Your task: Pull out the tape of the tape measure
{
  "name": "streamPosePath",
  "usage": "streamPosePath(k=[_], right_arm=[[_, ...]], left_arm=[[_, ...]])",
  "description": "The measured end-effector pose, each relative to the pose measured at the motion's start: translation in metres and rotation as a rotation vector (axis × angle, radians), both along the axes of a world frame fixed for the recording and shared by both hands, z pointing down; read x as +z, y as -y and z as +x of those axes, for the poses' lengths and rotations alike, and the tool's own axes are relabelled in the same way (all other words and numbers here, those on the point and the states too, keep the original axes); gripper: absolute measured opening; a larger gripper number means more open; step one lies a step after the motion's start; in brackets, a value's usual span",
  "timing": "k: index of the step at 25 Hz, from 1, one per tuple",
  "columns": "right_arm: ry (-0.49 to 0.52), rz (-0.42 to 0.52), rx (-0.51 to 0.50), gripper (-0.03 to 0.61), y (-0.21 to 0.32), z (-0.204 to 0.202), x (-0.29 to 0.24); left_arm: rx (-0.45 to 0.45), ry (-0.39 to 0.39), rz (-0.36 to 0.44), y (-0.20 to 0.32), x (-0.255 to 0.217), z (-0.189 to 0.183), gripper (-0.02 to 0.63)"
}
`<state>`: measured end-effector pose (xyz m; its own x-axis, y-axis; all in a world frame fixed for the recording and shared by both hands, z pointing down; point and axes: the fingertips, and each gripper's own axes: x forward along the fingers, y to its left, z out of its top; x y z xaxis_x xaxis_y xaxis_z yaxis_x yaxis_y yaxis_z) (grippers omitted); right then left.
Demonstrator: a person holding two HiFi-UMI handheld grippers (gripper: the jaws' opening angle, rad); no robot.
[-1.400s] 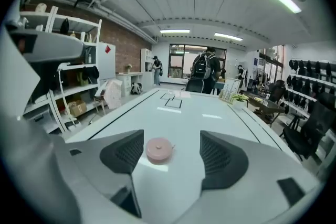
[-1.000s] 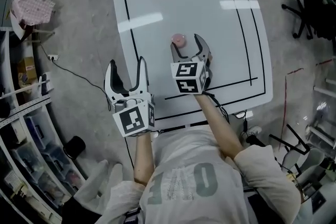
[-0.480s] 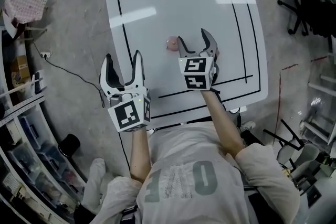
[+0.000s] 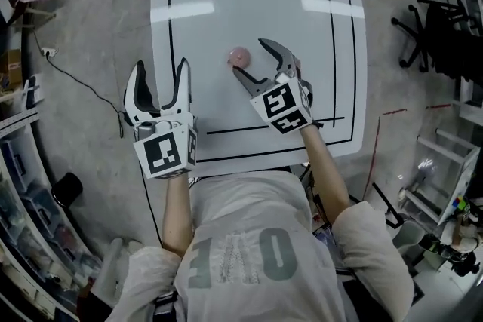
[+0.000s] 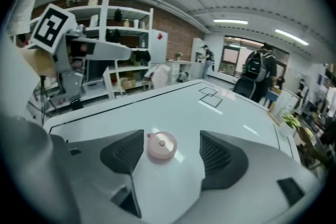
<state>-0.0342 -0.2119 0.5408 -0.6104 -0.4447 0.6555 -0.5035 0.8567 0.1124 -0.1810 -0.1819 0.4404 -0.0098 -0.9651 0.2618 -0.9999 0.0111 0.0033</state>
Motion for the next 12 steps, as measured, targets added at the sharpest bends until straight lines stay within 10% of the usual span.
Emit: streamPosePath(k=[12], right_arm=[[-0.050, -0.203, -0.314, 0.295, -0.013, -0.017, 0.032]], left_arm=[[-0.076, -0.005, -0.032, -0.007, 0.012, -0.014, 0.307]])
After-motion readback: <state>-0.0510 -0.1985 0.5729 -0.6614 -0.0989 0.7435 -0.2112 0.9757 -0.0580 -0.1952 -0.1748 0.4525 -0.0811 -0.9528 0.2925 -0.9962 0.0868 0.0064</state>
